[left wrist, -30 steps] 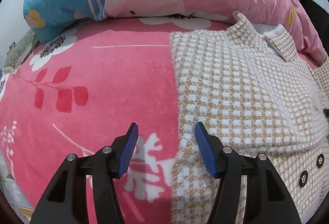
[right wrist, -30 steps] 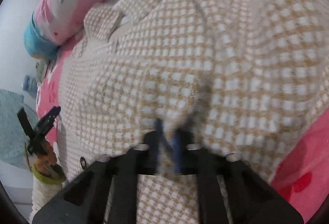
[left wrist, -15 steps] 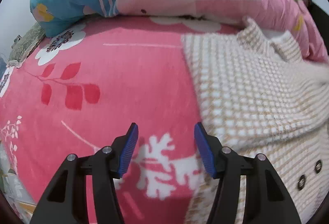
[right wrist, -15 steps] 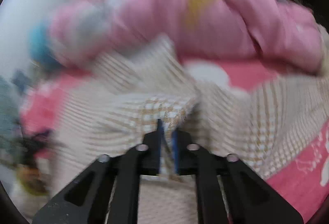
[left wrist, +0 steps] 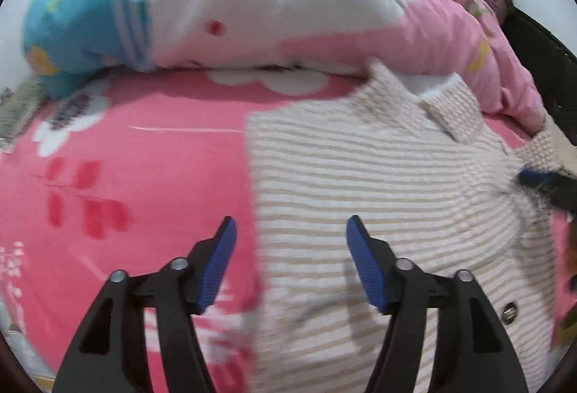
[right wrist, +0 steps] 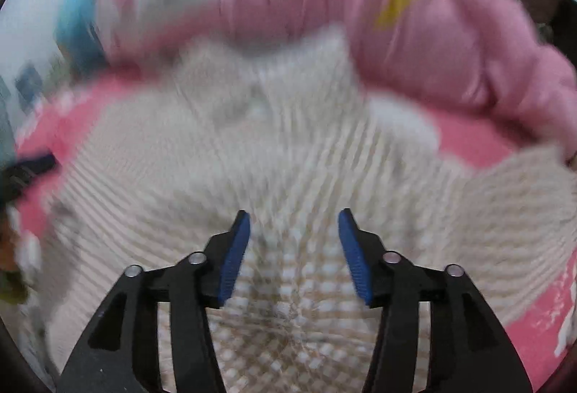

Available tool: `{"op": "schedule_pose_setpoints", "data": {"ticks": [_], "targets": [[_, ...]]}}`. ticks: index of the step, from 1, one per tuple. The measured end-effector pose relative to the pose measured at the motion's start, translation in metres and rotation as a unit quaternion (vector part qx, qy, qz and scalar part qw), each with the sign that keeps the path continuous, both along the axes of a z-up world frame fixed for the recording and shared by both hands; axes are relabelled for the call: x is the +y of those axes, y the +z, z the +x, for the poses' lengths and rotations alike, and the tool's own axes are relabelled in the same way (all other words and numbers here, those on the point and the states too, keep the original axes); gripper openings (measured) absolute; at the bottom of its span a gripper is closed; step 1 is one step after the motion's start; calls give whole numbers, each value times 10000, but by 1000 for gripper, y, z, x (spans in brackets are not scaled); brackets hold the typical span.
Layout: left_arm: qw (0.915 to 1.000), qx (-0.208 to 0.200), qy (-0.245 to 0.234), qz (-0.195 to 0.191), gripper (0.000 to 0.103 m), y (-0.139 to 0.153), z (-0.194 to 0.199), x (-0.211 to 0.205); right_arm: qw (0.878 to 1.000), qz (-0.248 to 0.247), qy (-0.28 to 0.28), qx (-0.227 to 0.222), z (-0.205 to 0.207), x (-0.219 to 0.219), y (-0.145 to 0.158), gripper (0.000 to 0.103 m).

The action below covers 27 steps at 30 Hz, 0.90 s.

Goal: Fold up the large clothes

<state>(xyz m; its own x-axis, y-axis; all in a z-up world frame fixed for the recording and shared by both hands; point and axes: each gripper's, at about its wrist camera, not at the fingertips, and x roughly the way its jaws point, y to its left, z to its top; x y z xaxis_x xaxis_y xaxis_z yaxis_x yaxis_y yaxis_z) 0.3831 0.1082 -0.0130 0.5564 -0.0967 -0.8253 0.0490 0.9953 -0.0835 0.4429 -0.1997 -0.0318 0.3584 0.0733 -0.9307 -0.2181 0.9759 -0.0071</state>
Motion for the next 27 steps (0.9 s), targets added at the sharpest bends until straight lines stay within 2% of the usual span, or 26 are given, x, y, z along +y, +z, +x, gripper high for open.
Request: {"op": "schedule_pose_setpoints", "data": {"ticks": [1, 2, 5, 7, 8, 10, 11, 12, 13, 16, 17, 19, 22, 25, 27], "targets": [[10000, 36, -59, 7, 66, -3, 4, -9, 9999, -67, -26, 133, 0, 1, -16, 51], [9999, 46, -89, 44, 68, -5, 6, -17, 10000, 7, -64, 60, -3, -2, -19, 51], [9998, 49, -186, 74, 75, -8, 16, -33, 9989, 272, -354, 109, -5, -7, 6, 51], [9997, 30, -213, 127, 80, -11, 24, -41, 9978, 615, -236, -70, -13, -16, 21, 51], [9996, 49, -217, 144, 82, -15, 27, -43, 9981, 534, -228, -211, -17, -17, 25, 51], [9992, 257, -234, 212, 87, -30, 36, -51, 9990, 318, -287, -148, -19, -23, 14, 55], [9987, 364, -229, 263, 88, -37, 40, -53, 9990, 251, -366, 83, -18, -28, -3, 55], [9980, 460, -246, 360, 91, -47, 42, -57, 9987, 349, -363, 105, -21, -31, -10, 55], [9978, 391, -257, 471, 94, -52, 42, -61, 9987, 393, -310, 35, -23, -34, -10, 55], [9976, 224, -228, 609, 96, -54, 38, -65, 9973, 625, -375, 10, -28, -47, 18, 56], [9977, 224, -235, 589, 96, -54, 38, -65, 9966, 706, -411, -125, -32, -57, 33, 57], [9979, 238, -244, 547, 97, -54, 38, -68, 9949, 683, -620, -410, -37, -88, 60, 61], [9978, 194, -276, 574, 97, -56, 35, -70, 9850, 870, -1368, -584, -37, -157, 85, 62], [9976, 95, -254, 642, 97, -58, 32, -74, 9634, 1137, -2362, -564, -30, -244, 94, 62], [9973, 43, -227, 699, 97, -59, 26, -75, 9447, 1364, -2940, -500, -28, -294, 94, 62]]}}
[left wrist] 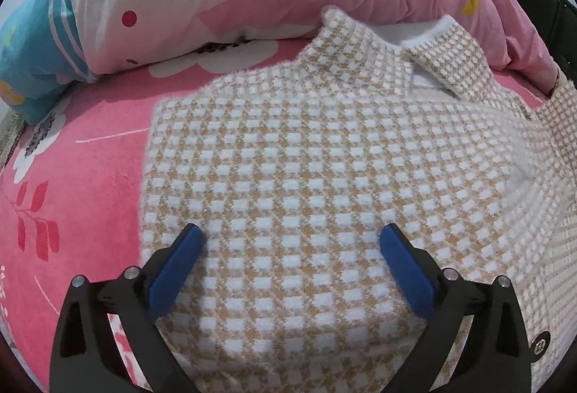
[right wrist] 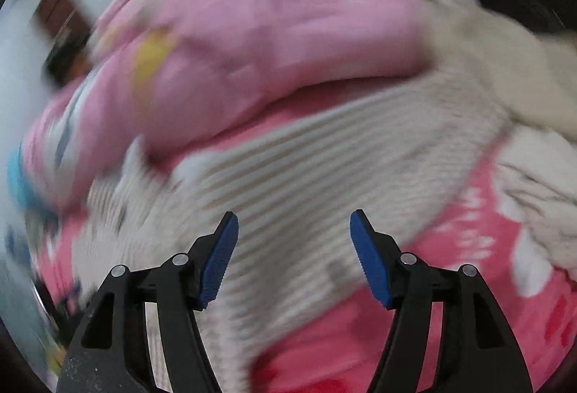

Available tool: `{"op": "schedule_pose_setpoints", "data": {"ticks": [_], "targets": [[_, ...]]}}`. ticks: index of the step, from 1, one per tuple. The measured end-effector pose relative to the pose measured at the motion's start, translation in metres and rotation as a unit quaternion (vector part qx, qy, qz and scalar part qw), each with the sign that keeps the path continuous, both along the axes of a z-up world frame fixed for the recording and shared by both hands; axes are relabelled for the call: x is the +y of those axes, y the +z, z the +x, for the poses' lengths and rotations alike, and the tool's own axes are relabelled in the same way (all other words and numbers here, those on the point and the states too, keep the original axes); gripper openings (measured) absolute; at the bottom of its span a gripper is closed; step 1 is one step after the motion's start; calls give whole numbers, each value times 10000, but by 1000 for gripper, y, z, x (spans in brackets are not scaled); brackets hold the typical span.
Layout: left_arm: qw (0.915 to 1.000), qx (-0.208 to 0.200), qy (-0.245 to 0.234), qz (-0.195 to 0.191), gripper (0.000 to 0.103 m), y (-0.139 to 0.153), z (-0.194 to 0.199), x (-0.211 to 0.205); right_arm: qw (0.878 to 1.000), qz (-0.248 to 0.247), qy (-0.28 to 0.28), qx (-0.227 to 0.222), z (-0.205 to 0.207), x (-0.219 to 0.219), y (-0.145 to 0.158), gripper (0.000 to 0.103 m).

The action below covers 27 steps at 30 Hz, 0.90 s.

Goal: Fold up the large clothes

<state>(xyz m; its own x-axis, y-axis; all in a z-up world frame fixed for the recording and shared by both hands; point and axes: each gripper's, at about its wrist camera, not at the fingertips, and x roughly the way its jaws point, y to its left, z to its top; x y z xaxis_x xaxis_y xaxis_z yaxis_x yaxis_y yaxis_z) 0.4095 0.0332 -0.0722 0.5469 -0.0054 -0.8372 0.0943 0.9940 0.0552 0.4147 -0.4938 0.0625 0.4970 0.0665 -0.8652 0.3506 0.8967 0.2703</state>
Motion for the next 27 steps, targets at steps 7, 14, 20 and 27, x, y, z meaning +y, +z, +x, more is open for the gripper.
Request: {"op": "schedule_pose_setpoints", "data": {"ticks": [7, 14, 20, 27], "targets": [[9999, -103, 21, 70, 97, -4, -12, -12, 9889, 580, -1362, 99, -5, -114, -24, 62], [9997, -222, 4, 62, 97, -3, -13, -9, 9777, 899, -1884, 234, -7, -149, -64, 55], [9998, -202, 4, 49, 97, -5, -15, -7, 9751, 898, -2019, 163, -7, -163, -83, 43], [9998, -189, 6, 56, 97, -5, -13, -4, 9748, 634, -2124, 247, 13, -160, -108, 39]]}}
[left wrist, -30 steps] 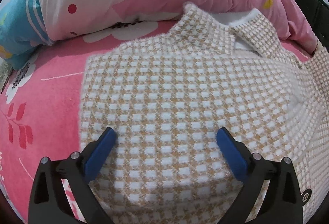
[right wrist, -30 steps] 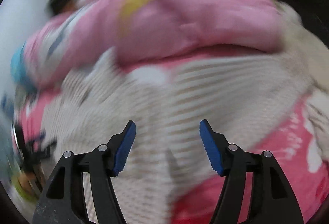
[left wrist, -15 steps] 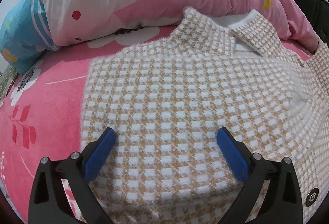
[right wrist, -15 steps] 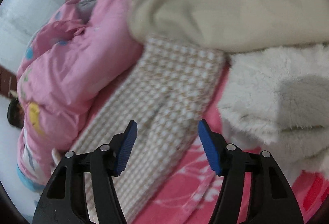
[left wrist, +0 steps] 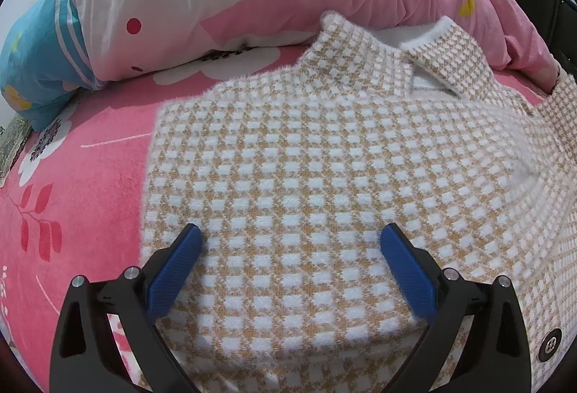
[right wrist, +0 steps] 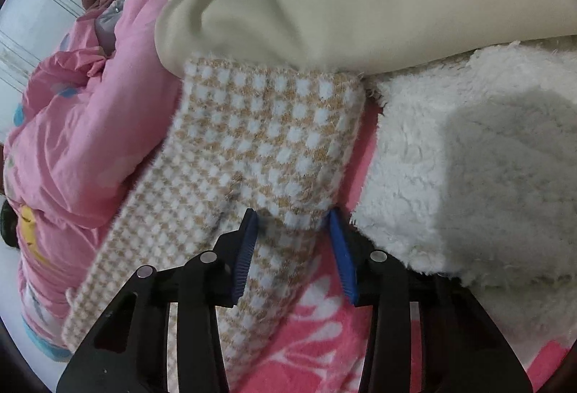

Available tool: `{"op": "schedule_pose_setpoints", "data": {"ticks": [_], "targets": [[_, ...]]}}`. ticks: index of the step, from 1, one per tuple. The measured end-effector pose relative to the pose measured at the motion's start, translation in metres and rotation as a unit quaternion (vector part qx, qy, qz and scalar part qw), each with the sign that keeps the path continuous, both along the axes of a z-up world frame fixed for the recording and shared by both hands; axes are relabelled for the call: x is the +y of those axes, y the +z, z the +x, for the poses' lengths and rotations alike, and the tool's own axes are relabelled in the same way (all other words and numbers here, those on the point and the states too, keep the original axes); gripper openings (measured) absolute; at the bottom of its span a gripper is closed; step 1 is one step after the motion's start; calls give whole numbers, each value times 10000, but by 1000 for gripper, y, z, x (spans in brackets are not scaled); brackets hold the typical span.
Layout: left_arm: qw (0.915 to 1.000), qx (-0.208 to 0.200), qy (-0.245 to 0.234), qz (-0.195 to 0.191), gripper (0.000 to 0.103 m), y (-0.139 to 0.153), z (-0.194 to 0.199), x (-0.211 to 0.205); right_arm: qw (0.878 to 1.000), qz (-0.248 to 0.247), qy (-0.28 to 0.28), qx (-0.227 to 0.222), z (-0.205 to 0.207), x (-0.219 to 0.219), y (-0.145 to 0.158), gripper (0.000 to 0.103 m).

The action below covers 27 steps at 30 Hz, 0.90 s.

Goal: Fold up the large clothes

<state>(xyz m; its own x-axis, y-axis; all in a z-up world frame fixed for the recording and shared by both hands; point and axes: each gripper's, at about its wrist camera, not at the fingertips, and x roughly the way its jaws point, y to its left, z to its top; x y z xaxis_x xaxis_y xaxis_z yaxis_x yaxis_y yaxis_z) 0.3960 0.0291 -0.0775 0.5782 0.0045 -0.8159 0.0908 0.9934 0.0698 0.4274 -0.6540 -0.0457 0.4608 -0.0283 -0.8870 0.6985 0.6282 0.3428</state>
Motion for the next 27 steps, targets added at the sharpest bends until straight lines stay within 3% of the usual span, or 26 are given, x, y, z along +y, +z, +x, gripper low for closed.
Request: {"op": "schedule_pose_setpoints", "data": {"ticks": [3, 9, 13, 20, 27], "targets": [[10000, 21, 7, 59, 98, 1, 3, -1, 9999, -82, -43, 39, 5, 2, -1, 39], [10000, 49, -7, -7, 98, 0, 8, 0, 9990, -411, -69, 147, 19, 20, 12, 10], [10000, 37, 3, 14, 98, 0, 7, 0, 9968, -792, 39, 52, 18, 42, 41, 9], [10000, 34, 3, 8, 98, 0, 8, 1, 9822, -1755, 570, -358, 7, 98, 132, 8], [9999, 32, 4, -115, 98, -2, 11, 7, 9539, -2482, 1424, -907, -6, 185, 218, 8]]}}
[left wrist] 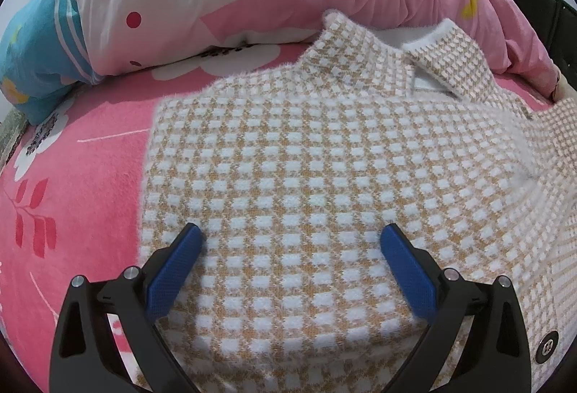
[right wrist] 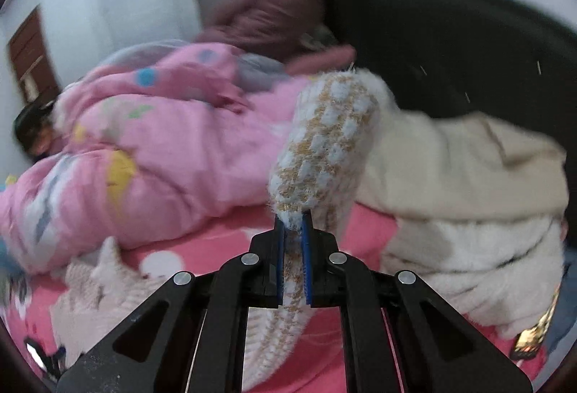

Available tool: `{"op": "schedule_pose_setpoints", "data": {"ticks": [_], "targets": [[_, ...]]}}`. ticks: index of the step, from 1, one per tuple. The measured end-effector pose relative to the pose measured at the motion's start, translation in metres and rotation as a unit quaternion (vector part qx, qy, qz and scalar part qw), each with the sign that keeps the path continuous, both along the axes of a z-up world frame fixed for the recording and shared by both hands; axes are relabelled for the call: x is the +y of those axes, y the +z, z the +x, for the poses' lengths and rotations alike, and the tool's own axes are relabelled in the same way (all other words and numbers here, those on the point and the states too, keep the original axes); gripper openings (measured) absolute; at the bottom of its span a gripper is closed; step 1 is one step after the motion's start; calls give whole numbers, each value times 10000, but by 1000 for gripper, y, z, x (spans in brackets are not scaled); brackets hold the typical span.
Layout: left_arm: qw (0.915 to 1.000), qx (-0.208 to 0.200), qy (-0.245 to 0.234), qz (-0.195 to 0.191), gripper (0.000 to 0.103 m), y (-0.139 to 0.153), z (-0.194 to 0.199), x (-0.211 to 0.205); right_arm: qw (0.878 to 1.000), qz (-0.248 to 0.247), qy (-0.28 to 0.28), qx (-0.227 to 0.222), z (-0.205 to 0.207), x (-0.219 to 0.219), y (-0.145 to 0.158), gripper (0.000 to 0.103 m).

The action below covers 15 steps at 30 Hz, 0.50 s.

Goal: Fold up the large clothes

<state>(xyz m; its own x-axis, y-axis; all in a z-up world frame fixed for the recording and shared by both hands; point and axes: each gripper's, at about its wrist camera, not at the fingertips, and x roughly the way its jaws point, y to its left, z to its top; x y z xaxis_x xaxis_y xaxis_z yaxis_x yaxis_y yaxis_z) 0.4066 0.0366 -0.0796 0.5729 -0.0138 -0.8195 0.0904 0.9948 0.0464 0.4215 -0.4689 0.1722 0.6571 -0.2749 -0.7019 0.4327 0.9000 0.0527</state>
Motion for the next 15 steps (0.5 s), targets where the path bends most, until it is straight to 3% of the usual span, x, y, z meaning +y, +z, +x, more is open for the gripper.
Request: {"op": "schedule_pose_setpoints", "data": {"ticks": [5, 8, 11, 15], "targets": [[9998, -35, -71, -204, 98, -1, 1, 9, 9958, -302, 822, -275, 5, 85, 46, 8], [9989, -104, -15, -465, 98, 7, -2, 20, 9863, -333, 1547, -469, 9, 157, 64, 8], [9976, -182, 49, -664, 97, 19, -7, 31, 9731, -261, 2193, -654, 11, 217, 68, 8], [9960, -447, 19, -769, 97, 45, -23, 42, 9492, 65, 3078, -651, 13, 303, 40, 8]]}}
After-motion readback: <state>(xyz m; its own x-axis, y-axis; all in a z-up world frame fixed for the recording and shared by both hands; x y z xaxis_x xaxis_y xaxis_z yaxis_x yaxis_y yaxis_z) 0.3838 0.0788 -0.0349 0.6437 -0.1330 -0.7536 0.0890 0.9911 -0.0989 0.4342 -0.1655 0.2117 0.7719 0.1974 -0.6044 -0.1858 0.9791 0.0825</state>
